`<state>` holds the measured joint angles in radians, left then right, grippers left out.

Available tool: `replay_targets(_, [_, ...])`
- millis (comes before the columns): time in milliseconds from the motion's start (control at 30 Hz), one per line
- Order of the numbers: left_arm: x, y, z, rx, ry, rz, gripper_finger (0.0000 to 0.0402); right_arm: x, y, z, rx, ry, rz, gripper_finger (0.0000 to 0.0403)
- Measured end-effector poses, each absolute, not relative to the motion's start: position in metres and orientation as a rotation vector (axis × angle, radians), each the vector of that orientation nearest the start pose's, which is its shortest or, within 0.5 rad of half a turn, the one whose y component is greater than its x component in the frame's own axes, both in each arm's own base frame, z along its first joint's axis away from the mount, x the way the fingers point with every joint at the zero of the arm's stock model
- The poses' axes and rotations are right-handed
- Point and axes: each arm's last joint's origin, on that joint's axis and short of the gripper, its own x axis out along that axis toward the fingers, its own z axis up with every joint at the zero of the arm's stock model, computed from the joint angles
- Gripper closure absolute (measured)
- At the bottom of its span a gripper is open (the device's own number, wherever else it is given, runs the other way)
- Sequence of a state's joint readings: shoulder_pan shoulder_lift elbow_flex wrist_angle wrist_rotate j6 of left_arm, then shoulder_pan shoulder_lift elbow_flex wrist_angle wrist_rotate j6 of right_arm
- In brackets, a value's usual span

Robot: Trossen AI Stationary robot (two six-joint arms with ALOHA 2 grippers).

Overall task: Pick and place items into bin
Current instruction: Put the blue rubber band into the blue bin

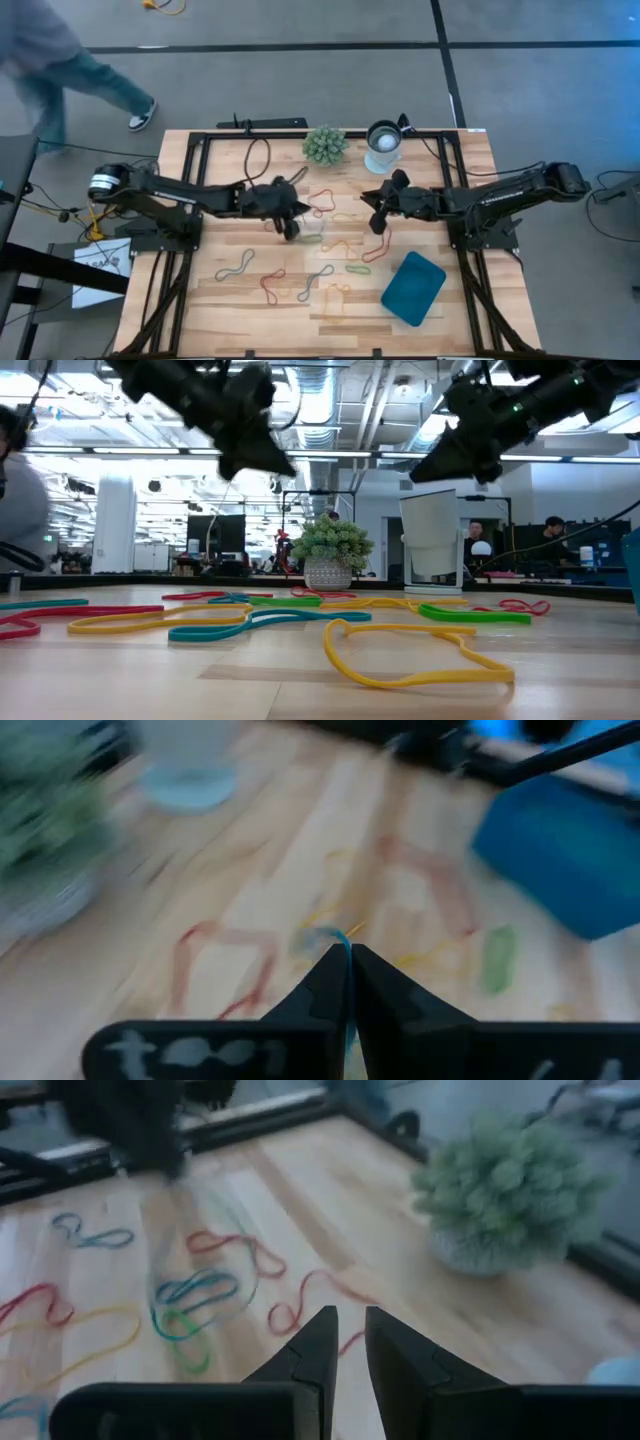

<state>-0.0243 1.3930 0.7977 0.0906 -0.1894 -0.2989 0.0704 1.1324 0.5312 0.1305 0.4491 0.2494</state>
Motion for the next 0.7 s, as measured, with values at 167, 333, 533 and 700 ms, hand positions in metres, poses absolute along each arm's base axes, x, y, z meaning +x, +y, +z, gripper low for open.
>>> replay_targets(167, [0.333,-0.019,0.231,-0.195,0.437,0.101,0.0401,0.228,-0.002,0.216,0.071,0.372,-0.583,0.0351])
replay_targets(333, [0.384,-0.038,0.231,-0.159,0.425,-0.021,0.0401,0.227,-0.006,0.216,0.081,0.367,-0.621,0.0351])
replay_targets(533, [0.442,-0.072,0.229,-0.132,0.402,-0.249,0.0401,0.227,-0.006,0.215,0.082,0.379,-0.624,0.0351])
replay_targets(700, [0.472,-0.093,0.223,-0.097,0.468,-0.165,0.0401,0.219,-0.006,0.208,0.073,0.485,-0.634,0.0351])
